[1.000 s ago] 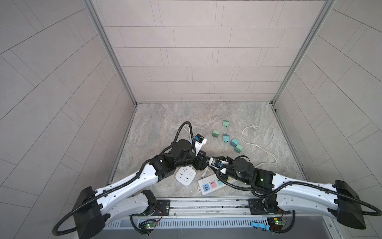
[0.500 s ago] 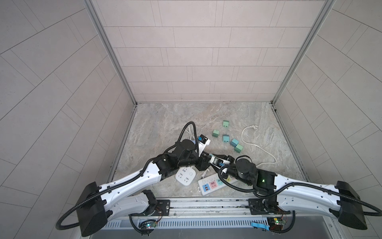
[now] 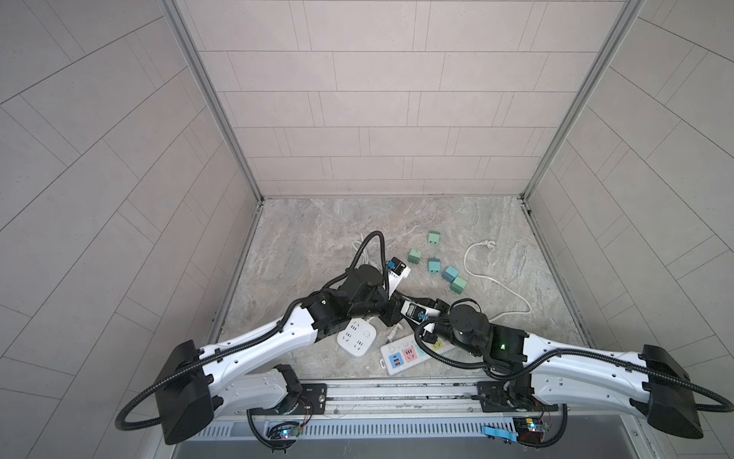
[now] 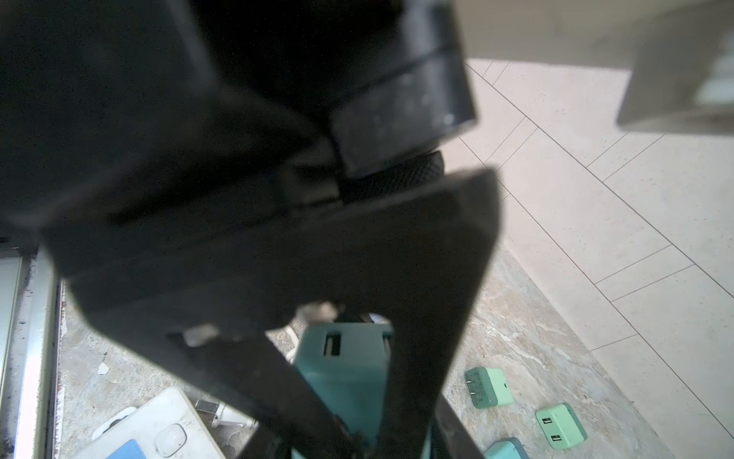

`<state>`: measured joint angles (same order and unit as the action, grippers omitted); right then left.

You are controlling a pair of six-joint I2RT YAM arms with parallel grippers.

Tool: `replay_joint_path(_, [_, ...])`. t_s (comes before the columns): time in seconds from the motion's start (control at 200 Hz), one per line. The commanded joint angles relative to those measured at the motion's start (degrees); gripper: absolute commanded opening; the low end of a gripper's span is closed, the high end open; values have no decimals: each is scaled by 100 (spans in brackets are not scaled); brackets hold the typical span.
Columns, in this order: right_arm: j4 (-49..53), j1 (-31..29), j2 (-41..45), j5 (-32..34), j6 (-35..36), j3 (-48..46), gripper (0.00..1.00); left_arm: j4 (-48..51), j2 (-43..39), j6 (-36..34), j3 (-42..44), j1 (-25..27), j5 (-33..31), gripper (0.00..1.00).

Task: Insert the plug
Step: 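Close the left gripper on the teal adapter while the right gripper holds it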

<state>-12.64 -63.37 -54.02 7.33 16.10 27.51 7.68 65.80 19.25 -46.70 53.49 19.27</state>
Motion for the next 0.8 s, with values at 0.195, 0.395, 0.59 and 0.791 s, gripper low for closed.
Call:
replay_joint_path(0.195, [-151,-26,248,24,143,97,12,298,-28,-245,-285,176,86,40])
replay_joint_path(0.395, [-138,-26,243,28,187,97,12,423,13,-342,-358,240,17,42])
replay_joint_path(0.59, [-133,-26,229,32,218,70,20,450,69,-397,-420,246,-50,16])
replay_joint_path(0.791, [-184,-30,366,29,163,-118,57,393,12,-404,-444,238,-199,3])
